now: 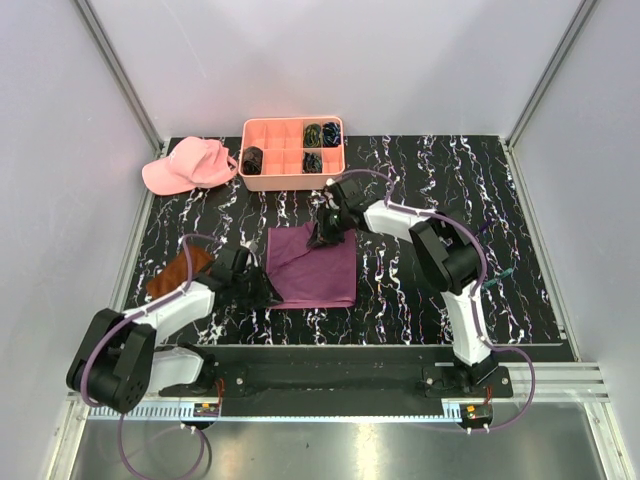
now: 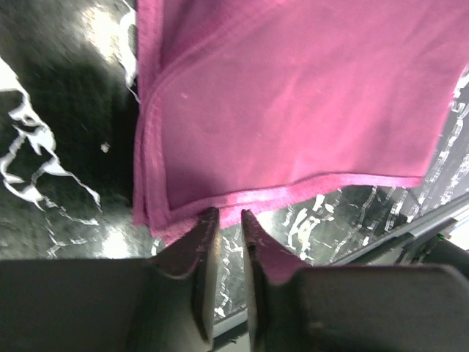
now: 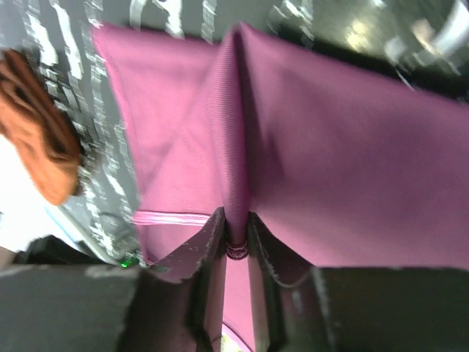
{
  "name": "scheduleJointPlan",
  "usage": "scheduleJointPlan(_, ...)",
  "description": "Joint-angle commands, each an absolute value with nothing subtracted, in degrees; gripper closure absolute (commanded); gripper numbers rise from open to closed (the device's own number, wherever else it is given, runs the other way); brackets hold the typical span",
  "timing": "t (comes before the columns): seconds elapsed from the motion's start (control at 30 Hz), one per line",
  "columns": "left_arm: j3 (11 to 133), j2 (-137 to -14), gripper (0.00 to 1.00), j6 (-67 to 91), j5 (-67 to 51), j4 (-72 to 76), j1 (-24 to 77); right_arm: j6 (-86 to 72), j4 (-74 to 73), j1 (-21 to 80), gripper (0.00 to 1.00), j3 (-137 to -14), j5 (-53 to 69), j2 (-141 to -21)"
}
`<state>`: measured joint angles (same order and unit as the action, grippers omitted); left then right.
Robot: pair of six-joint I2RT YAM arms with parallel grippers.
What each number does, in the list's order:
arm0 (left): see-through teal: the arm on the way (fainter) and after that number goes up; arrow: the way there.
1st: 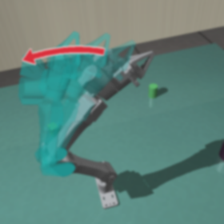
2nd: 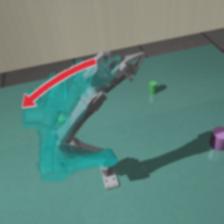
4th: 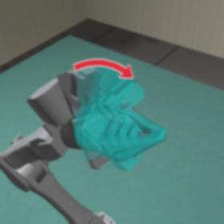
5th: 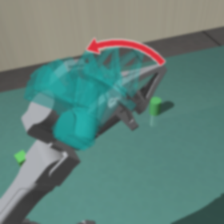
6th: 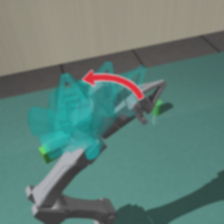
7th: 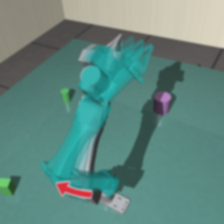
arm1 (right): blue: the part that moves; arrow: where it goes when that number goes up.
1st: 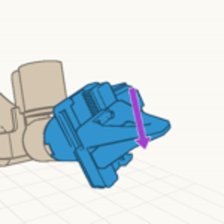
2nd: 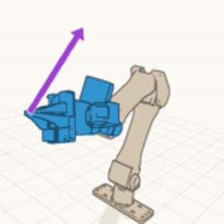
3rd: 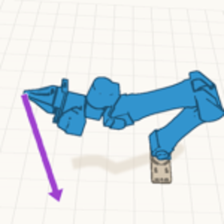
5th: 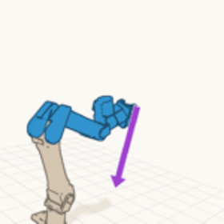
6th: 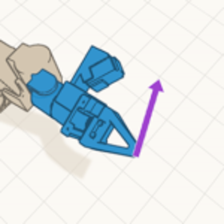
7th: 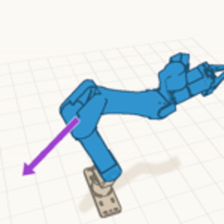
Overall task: Fold the napkin into a case and place the utensils inside
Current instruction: Fold the rectangle-folded napkin at the center of the board, then rotate the square-folded napkin at the center of the board.
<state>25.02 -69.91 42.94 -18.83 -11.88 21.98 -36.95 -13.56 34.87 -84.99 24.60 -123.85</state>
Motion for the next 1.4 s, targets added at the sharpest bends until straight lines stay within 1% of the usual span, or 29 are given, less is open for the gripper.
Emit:
scheduleJointPlan(0.0, 24.17, -62.94, 0.75, 45.43, -17.58, -9.40, 22.50, -41.12, -9.15, 36.12, 0.78, -91.75, 28.38, -126.11)
scheduleJointPlan(0.1, 25.48, -58.72, 0.68, 45.27, -15.91, -12.73, 22.50, -45.07, -6.43, 37.61, 0.78, -97.28, 31.88, -130.14)
scheduleJointPlan(0.13, 25.92, -57.75, 0.66, 45.26, -15.47, -13.53, 22.41, -45.87, -6.07, 38.31, 0.78, -101.21, 32.69, -131.47)
scheduleJointPlan(0.17, 27.15, -56.00, 0.60, 45.09, -14.51, -14.58, 22.33, -47.10, -5.72, 38.58, 0.70, -103.25, 34.00, -134.01)
scheduleJointPlan(0.23, 28.47, -55.02, 0.55, 44.56, -13.89, -16.78, 22.24, -48.51, -5.80, 38.58, 0.55, -107.90, 35.41, -135.87)
scheduleJointPlan(0.27, 29.43, -54.93, 0.52, 44.56, -14.32, -17.14, 22.06, -49.21, -5.80, 38.41, 0.50, -108.10, 35.51, -135.36)
scheduleJointPlan(0.3, 29.97, -55.54, 0.52, 44.21, -15.11, -17.23, 21.80, -49.04, -5.89, 38.41, 0.34, -107.58, 34.72, -134.22)
scheduleJointPlan(0.37, 31.72, -58.51, 0.52, 43.60, -17.48, -17.14, 21.71, -46.52, -7.72, 38.32, 0.22, -103.73, 31.83, -129.41)
scheduleJointPlan(0.4, 32.08, -59.75, 0.53, 43.16, -18.01, -17.05, 21.71, -44.84, -9.21, 38.32, 0.13, -102.58, 31.12, -127.72)
scheduleJointPlan(0.47, 32.78, -63.43, 0.55, 42.63, -19.94, -15.74, 21.71, -41.07, -14.56, 38.32, 0.11, -98.72, 28.84, -122.56)
scheduleJointPlan(0.5, 33.13, -64.85, 0.57, 42.28, -20.56, -14.34, 21.71, -40.26, -15.37, 38.41, 0.11, -96.53, 28.57, -120.52)
scheduleJointPlan(0.53, 33.66, -67.73, 0.58, 41.93, -20.91, -14.07, 21.71, -39.73, -15.90, 38.41, 0.12, -91.28, 28.30, -118.50)
scheduleJointPlan(0.6, 35.33, -70.30, 0.61, 41.05, -20.48, -13.45, 21.80, -39.90, -16.26, 38.93, 0.18, -85.02, 26.90, -112.61)
scheduleJointPlan(0.63, 35.77, -72.49, 0.64, 40.78, -20.30, -13.10, 21.80, -39.82, -16.09, 39.37, 0.25, -79.07, 26.02, -110.85)
scheduleJointPlan(0.7, 36.47, -74.26, 0.68, 40.69, -19.25, -11.61, 21.88, -40.16, -15.03, 40.51, 0.33, -74.03, 23.65, -106.19)
scheduleJointPlan(0.73, 36.56, -75.83, 0.71, 40.69, -18.73, -11.51, 21.97, -40.43, -14.33, 41.39, 0.38, -69.31, 22.95, -104.87)
scheduleJointPlan(0.77, 36.48, -76.37, 0.73, 40.69, -17.42, -11.17, 21.97, -41.73, -11.19, 41.66, 0.47, -66.73, 22.50, -102.42)
scheduleJointPlan(0.83, 35.86, -77.69, 0.76, 40.96, -16.53, -10.11, 22.23, -43.24, -8.01, 41.84, 0.56, -60.94, 22.85, -100.82)
scheduleJointPlan(0.87, 34.82, -78.13, 0.77, 41.13, -15.91, -9.59, 22.50, -44.11, -5.56, 41.92, 0.65, -59.43, 22.94, -99.59)
scheduleJointPlan(0.9, 34.46, -78.48, 0.77, 41.22, -15.30, -8.97, 22.67, -44.38, -4.75, 41.92, 0.68, -56.72, 22.68, -99.06)
scheduleJointPlan(1.1, 30.85, -81.30, 0.78, 44.03, -14.06, -6.07, 25.31, -42.63, -3.87, 41.40, 0.74, -51.42, 17.41, -98.26)
scheduleJointPlan(1.3, 27.95, -81.47, 0.78, 48.16, -13.88, -3.96, 29.79, -35.96, -8.87, 37.62, 0.74, -51.94, 12.49, -99.14)
scheduleJointPlan(1.37, 26.99, -82.26, 0.78, 51.57, -15.37, -0.90, 33.47, -30.87, -11.68, 36.48, 0.73, -53.17, 9.07, -99.93)
